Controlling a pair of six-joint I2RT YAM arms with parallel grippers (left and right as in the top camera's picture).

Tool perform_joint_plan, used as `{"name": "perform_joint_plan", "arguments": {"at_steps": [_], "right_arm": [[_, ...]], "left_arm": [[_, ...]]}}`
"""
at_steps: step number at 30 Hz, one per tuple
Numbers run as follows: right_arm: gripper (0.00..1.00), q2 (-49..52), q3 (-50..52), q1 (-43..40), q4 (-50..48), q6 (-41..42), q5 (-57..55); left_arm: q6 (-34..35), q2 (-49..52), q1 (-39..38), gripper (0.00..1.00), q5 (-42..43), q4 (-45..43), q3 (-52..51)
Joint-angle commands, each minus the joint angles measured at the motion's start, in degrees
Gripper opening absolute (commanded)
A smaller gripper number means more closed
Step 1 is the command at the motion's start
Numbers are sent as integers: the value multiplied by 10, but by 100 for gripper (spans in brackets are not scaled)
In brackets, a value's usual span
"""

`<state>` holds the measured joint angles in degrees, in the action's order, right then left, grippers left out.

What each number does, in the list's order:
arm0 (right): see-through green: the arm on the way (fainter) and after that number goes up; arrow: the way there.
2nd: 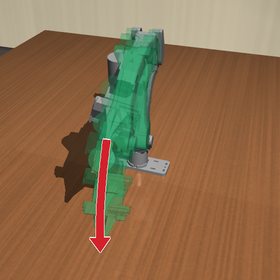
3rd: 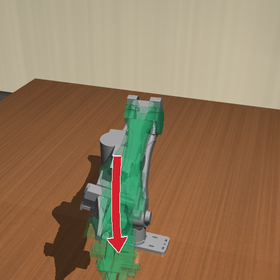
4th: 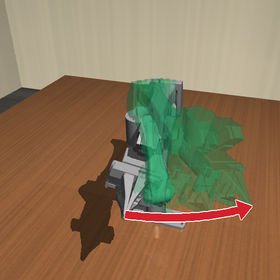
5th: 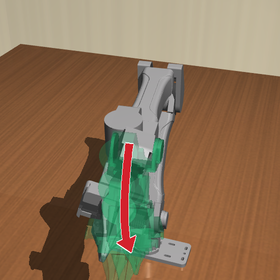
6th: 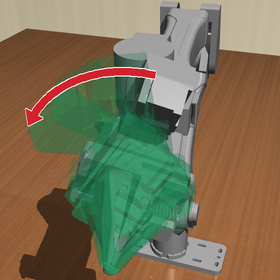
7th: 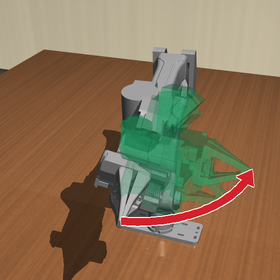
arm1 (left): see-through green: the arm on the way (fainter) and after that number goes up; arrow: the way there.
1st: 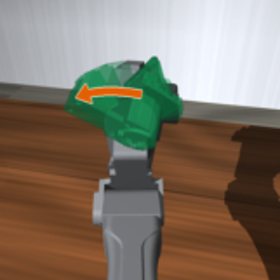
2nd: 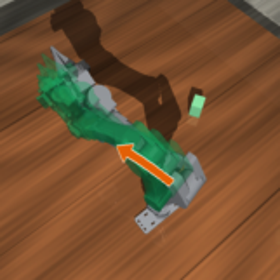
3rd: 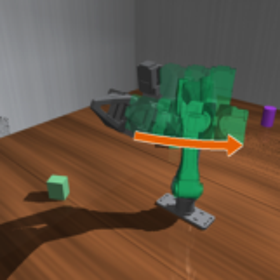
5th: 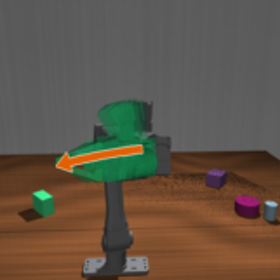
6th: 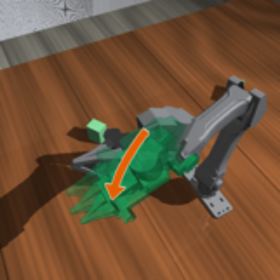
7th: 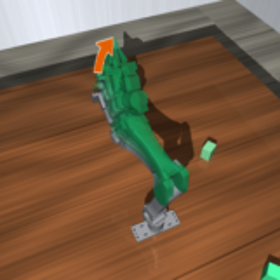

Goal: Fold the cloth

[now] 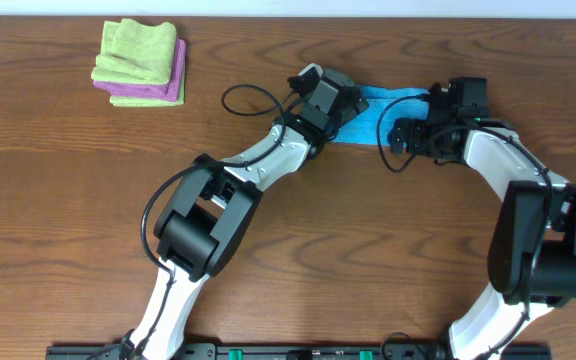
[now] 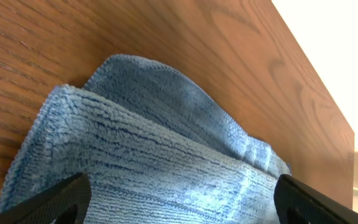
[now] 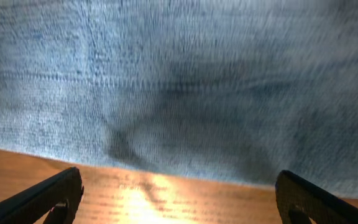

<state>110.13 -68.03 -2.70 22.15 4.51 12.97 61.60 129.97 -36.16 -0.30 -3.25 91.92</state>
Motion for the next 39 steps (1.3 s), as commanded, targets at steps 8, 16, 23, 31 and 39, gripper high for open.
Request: {"name": "perform_joint_plan", "arguments": {"at_steps": [8,16,23,31,39], "right_arm": [[99,45,2,1,-46,-38,-12],[99,53,2,1,-60,-46,-12],[99,53,2,1,-47,-46,-12],[99,53,2,1,-44,-46,-12],[99,53,2,1,-46,-46,-12]], "left_arm": [[45,0,-4,95,58,7,9],[42,1,-6,95,-4,56,9],[47,19,-6,95,-57,-1,9],[74,46,-6,95,-18,-48,10],[136,46,-2,100,76,-40,31]]}}
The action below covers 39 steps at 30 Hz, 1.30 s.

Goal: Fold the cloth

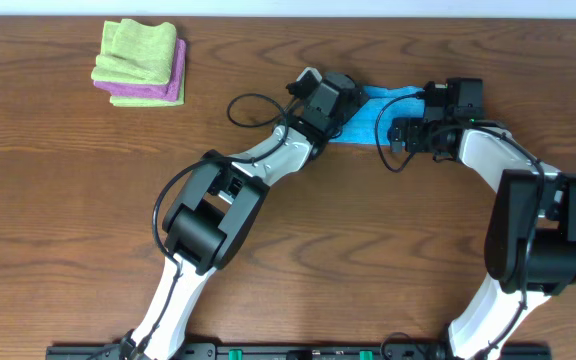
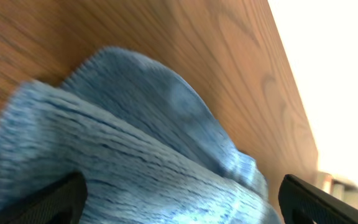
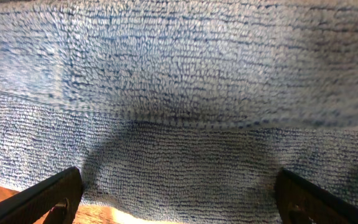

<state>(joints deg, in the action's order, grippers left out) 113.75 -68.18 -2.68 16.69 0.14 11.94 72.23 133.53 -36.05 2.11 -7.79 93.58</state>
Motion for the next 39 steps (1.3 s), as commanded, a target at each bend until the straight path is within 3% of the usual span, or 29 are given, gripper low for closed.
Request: {"name": "perform_joint_plan", "arguments": {"at_steps": [1,13,21,30,39], "right_arm": [[99,17,4,1,9,-2,-1],[99,17,4,1,8,-2,-2],[99,17,4,1,8,-2,-2],[99,17,4,1,9,-2,-2],[99,17,4,1,9,-2,-1]], "left_arm": [[34,10,-3,95,68,5,15],[45,8,-4,94,91,63,15],[41,10,-5,98,-90,61,15],[2,27,-4,95,-118,-34,15],[19,48,-4,95,-130,-70,15]]}}
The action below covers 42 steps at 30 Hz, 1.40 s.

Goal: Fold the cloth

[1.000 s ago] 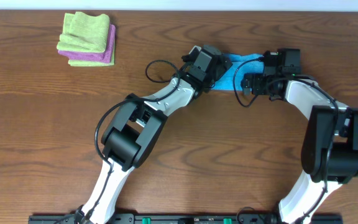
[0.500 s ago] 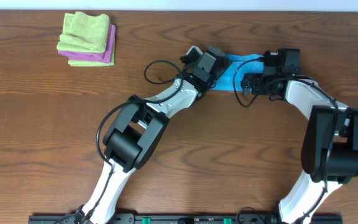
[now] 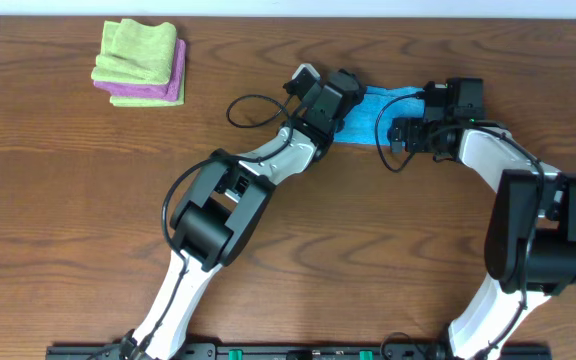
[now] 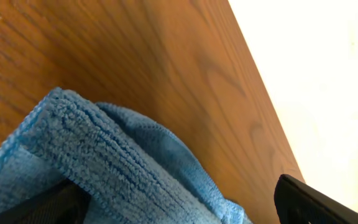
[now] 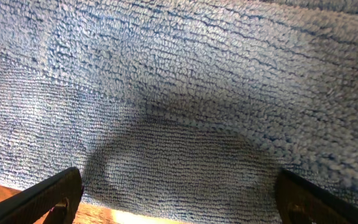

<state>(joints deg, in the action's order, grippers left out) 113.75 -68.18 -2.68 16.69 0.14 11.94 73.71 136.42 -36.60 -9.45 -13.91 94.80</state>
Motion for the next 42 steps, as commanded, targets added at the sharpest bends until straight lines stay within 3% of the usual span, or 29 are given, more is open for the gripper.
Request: {"name": "perform_joint_plan", "arguments": {"at_steps": [1,9,22,32,36,42], "right_arm": [[99,17,4,1,9,-2,-1],[99,17,5,1,9,-2,-1],[99,17,5,1,11,-2,-1],[99,17,5,1,11,-2,-1],[99,17,5,1,11,-2,-1],[99,9,4,-1,10,47,6]], "left_arm": [[12,21,0,96,-15,-20,3],[45,31,-4,96,-45,-57,21],[16,113,7,95,-66,-73,160],[2,115,38,95,-67,-74,166],[-12,115,49,95,-28,-88,170],[-110,96,78,95,96,-90,208]]}}
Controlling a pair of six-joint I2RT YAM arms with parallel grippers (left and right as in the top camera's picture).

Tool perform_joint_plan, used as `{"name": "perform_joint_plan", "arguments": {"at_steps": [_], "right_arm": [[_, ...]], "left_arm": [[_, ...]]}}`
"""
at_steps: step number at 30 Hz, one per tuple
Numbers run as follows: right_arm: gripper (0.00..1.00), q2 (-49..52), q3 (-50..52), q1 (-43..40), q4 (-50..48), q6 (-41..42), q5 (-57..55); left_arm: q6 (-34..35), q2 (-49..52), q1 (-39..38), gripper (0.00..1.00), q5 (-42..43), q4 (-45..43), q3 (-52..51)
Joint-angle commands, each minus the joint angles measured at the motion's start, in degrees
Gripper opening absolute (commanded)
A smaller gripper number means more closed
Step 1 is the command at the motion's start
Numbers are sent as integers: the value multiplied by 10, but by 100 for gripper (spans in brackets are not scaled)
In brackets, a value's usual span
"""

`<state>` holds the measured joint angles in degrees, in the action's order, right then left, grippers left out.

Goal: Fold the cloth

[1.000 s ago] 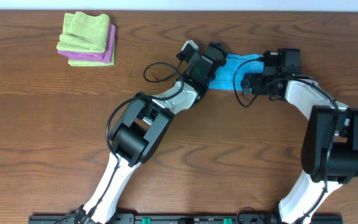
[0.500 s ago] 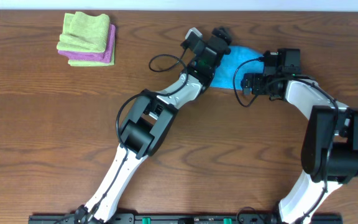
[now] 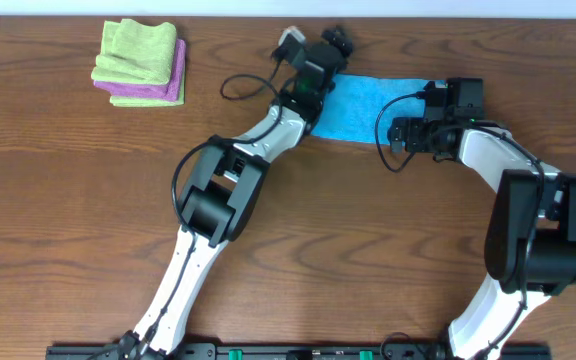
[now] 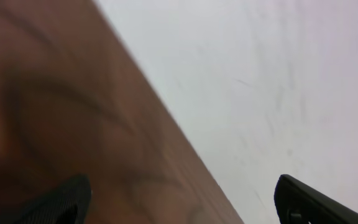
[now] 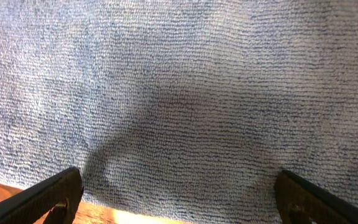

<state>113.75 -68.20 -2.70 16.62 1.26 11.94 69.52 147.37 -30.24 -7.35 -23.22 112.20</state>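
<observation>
The blue cloth point(image 3: 366, 104) lies spread flat in one layer at the far middle of the table. My left gripper point(image 3: 328, 44) is at the cloth's far left corner, by the table's back edge. In its wrist view the left gripper point(image 4: 179, 208) is open, with only blurred wood and the pale wall in front of it and no cloth. My right gripper point(image 3: 400, 131) sits low at the cloth's near right edge. In its wrist view the right gripper point(image 5: 179, 202) is open, and flat cloth point(image 5: 185, 93) fills the view.
A stack of folded cloths, green point(image 3: 138, 48) on top of purple point(image 3: 173, 85), lies at the far left. The table's back edge point(image 3: 218, 18) runs just behind the left gripper. Black cables loop beside both wrists.
My left gripper has moved from the cloth's left edge to the table's back edge, and the cloth is gone from its view. The cloth now lies wider and flat. The right gripper has stayed put.
At first both open grippers stood at the ends of a narrow, doubled blue cloth. The left wrist then faced its folded left edge more and more closely, while the right looked across a ridge in it. Now the cloth lies flat and the left gripper is behind it.
</observation>
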Motion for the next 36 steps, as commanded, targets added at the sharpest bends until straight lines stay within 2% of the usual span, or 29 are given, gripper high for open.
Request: {"name": "perform_joint_plan", "arguments": {"at_steps": [1,8,12,15,18,27,36], "right_arm": [[99,6,4,-1,11,36,12],[99,-63,3,-15,54,43,51],[99,-116,3,-27,72,45,50],[99,-150,3,-33,85,45,38],[99,-156,3,-45,129,45,-25],[99,-109,-1,-147,115,94,63],[99,-87,-9,-141,90,94,63]], "left_arm": [[-80,-22,20,95,95,21,40],[-195,-123,59,95,228,263,50],[-227,-161,57,95,264,346,50],[-232,-165,43,95,310,349,50],[-248,-154,11,95,329,362,50],[-246,-115,-24,95,296,365,50],[-221,-59,-28,95,294,367,50]]}}
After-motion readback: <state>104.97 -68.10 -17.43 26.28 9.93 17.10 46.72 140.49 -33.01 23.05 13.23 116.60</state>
